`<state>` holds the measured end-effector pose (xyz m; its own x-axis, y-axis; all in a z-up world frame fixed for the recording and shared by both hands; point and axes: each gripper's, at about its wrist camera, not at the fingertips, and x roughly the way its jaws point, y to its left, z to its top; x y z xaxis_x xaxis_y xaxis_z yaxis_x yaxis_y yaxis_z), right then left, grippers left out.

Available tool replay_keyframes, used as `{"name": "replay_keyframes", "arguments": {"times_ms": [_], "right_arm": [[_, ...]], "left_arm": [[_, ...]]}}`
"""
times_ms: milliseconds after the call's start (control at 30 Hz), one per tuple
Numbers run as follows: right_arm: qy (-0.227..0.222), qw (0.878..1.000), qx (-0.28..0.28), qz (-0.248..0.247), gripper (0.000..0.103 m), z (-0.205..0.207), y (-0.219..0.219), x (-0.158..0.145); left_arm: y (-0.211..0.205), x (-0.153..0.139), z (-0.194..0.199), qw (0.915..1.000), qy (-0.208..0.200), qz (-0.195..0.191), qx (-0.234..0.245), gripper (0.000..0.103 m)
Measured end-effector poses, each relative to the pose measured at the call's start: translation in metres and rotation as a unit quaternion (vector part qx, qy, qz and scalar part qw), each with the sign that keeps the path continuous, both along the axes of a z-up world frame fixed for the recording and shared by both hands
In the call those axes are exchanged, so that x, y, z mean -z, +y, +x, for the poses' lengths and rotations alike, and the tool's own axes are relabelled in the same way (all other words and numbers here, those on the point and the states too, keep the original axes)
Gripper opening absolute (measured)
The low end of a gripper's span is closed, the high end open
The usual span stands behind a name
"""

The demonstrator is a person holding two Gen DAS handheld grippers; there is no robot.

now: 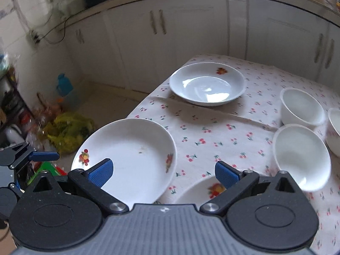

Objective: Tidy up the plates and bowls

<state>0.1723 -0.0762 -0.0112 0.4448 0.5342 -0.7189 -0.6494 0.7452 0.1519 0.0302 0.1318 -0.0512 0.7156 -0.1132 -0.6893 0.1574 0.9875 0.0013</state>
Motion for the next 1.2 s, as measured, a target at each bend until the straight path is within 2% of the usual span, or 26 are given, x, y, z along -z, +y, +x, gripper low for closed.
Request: {"name": "replay_keyframes", "arguments": {"times_ms": [100,300,500,700,800,1067,1200], "right_arm": [[0.007,1.000,-0.014,-0.010,0.103,0.006,0.012,0.005],[0.041,0.999,-0.023,-0.018,0.103,0.026,0.026,0.019],[0.074,0.997,-0.016,-0.017,0.103,0.043,0.032,0.035],[0.097,0.995,-0.024,-0.013,0.101,0.051,0.039,0.043],[0.102,0.994,-0.028,-0.019,0.096,0.054,0.042,0.045],[0.124,0.991,-0.047,-0.019,0.073,0.061,0.050,0.051],[0.137,0.989,-0.052,-0.011,0.070,0.064,0.051,0.053]], "left_arm": [[0.005,0.007,0.004,0.9994,0.005,-0.008,0.032,0.102],[0.007,0.015,0.016,0.9942,0.027,0.010,0.104,0.102],[0.011,0.021,0.027,0.9888,0.026,0.020,0.146,0.102],[0.012,0.025,0.035,0.9861,0.029,0.016,0.162,0.102],[0.014,0.026,0.037,0.9856,0.029,0.021,0.166,0.102],[0.016,0.026,0.043,0.9835,0.032,0.013,0.178,0.102],[0.018,0.027,0.045,0.9825,0.036,0.010,0.183,0.102]]}}
